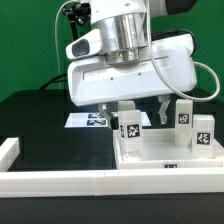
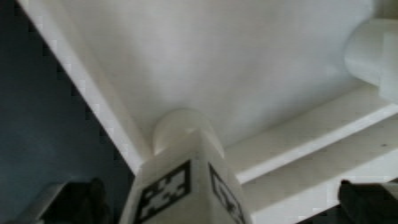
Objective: Assemble square table
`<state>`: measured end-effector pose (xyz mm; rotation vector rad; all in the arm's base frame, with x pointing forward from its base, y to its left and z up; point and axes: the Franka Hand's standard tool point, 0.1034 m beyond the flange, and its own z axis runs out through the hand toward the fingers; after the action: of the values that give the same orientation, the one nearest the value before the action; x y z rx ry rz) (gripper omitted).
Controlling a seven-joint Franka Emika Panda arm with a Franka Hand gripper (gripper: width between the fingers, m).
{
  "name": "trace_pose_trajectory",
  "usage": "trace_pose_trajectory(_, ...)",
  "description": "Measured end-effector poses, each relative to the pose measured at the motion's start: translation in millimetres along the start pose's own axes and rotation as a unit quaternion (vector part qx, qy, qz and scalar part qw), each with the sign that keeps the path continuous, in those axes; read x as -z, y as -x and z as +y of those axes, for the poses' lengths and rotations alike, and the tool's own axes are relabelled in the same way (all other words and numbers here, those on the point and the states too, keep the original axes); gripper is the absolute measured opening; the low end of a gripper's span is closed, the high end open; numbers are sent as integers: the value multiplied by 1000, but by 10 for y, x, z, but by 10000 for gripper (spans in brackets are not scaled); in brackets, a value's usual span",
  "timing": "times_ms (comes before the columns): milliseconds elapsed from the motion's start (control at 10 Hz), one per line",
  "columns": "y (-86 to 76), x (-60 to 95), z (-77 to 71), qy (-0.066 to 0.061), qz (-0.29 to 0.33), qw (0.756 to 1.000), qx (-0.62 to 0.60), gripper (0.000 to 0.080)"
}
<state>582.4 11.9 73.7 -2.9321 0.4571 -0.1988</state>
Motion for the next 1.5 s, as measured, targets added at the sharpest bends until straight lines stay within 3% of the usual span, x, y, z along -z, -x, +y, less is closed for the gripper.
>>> trace_pose_trajectory(600,-8,-14,31,5,-6,980,201,649)
trace_pose_trajectory(900,-153,78,-57,-1,-13,976,217,649)
trace_pose_trajectory(1100,-164,75,-47,-1,-12,976,216,649)
trace_pose_trajectory(1300,-163,75,-49,-2,-12,976,216,355)
trace_pose_trajectory(1400,-182,81,-17,1,-10,976,216,355)
trace_pose_trajectory(1500,-188,83,0,2,-10,977,215,301)
